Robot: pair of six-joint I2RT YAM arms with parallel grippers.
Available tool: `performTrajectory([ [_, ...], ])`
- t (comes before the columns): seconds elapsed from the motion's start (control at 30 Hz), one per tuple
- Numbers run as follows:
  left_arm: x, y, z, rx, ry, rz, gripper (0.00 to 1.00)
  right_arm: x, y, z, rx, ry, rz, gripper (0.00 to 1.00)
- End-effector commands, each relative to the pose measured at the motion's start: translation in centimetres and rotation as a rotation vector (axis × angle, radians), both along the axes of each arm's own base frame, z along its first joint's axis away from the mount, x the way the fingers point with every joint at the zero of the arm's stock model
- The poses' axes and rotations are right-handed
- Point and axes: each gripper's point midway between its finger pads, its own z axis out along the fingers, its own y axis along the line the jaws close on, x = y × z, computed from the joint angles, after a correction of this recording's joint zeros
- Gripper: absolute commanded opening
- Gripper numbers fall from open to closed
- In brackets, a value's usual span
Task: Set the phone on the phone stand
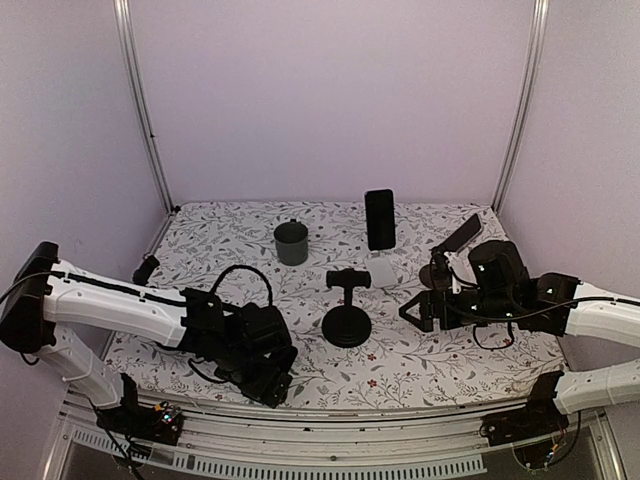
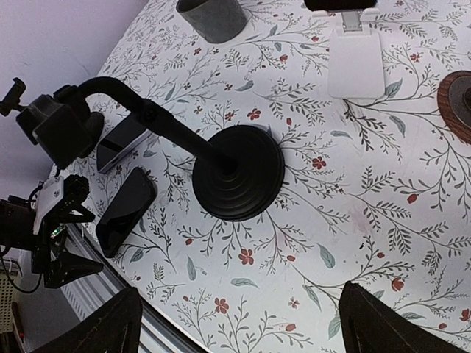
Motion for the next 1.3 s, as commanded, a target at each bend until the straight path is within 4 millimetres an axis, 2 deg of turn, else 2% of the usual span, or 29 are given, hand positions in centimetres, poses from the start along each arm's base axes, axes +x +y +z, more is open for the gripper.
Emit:
performTrajectory([
  [0.0,0.7,0.2,-0.9,0.016,0.011,-0.005,0.99,-0.2,-0.1,0.1,0.012,-0.002,-0.006,0.95],
  [0.23,2.4,0.5,-1.8,0.025,0.003,-0.015,0.99,-0.1,0.2,0.0,0.011,0.0,0.004,0.95],
  [0.37,2.8,-0.4,-2.2,-0.044,0.024,-0.073,0.99,-0.2,0.3,-0.2,0.014,0.007,0.006,0.95],
  [0.6,3.8,1.2,-3.5,0.053,0.039,-0.063,0.99,-0.3,0.1,-0.6,0.015,0.014,0.0,0.95],
  [0.8,2.8,1.2,-4.8,0.067,0.102,-0.065,0.98,-0.4,0.0,-0.9,0.022,0.021,-0.005,0.95],
  [0.93,2.0,1.1,-5.0,0.07,0.12,-0.065,0.97,-0.3,0.1,-0.8,0.022,0.015,-0.006,0.95],
  [1.13,0.4,1.6,-5.8,0.105,0.169,0.017,0.92,0.0,0.4,-0.7,0.017,0.008,0.002,0.95],
  [1.27,-0.4,1.1,-6.1,0.107,0.181,0.039,0.91,0.2,0.8,-0.6,0.013,0.004,0.012,0.95],
])
